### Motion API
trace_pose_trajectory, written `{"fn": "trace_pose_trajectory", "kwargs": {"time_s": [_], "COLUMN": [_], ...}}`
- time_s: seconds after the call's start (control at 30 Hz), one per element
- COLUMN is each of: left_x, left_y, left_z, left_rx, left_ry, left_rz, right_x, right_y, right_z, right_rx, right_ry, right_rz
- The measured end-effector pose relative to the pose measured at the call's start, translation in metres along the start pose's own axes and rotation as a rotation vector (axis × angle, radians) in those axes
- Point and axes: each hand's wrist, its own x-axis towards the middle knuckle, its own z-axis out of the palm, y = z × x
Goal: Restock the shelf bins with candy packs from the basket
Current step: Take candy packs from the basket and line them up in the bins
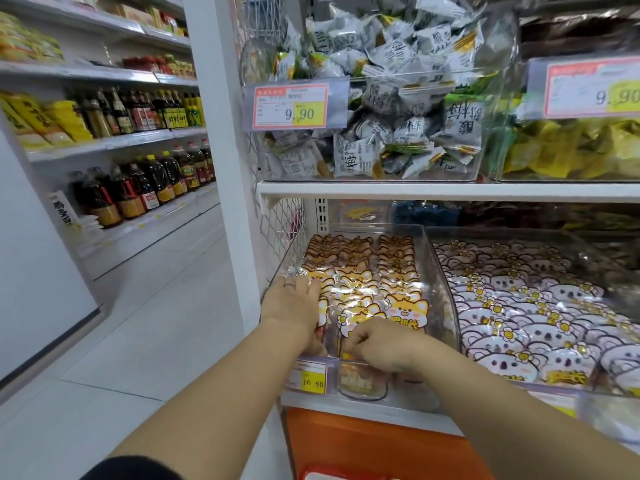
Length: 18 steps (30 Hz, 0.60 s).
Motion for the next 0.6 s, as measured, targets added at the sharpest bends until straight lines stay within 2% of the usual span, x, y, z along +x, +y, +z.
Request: {"fn": "trace_pose_trajectory", "kwargs": {"time_s": [0.17,0.2,0.27,0.37,0.5,0.6], "left_x": [-0.031,-0.032,-0.03,-0.023,-0.007,0.0], "left_y": [-0.013,-0.013,-0.009,-0.003,0.006,0.011], "left_z": [-0.014,-0.011,-0.003,0.0,0.002,0.003], "left_rx": [-0.291,-0.379,-0.542,-0.558,-0.452,-0.423], "left_ry": [0.236,0.198,0.015,-0.287,-0.439,-0.524], "left_rz": [0.187,0.214,0.275,0.293,0.264,0.185], "right_x": [-0.003,-0.004,-0.006,-0.007,0.004,0.01], "right_y": [0.005,0.004,0.0,-0.008,-0.017,-0.025], "right_z": [-0.001,0.0,0.0,-0.006,-0.013,-0.007], "right_rx": [0.065,0.045,-0.044,-0.21,-0.329,-0.484], "right_ry": [0.033,0.036,0.028,-0.079,-0.231,-0.199], "right_rz": [-0.037,-0.056,-0.1,-0.116,-0.048,-0.02]}}
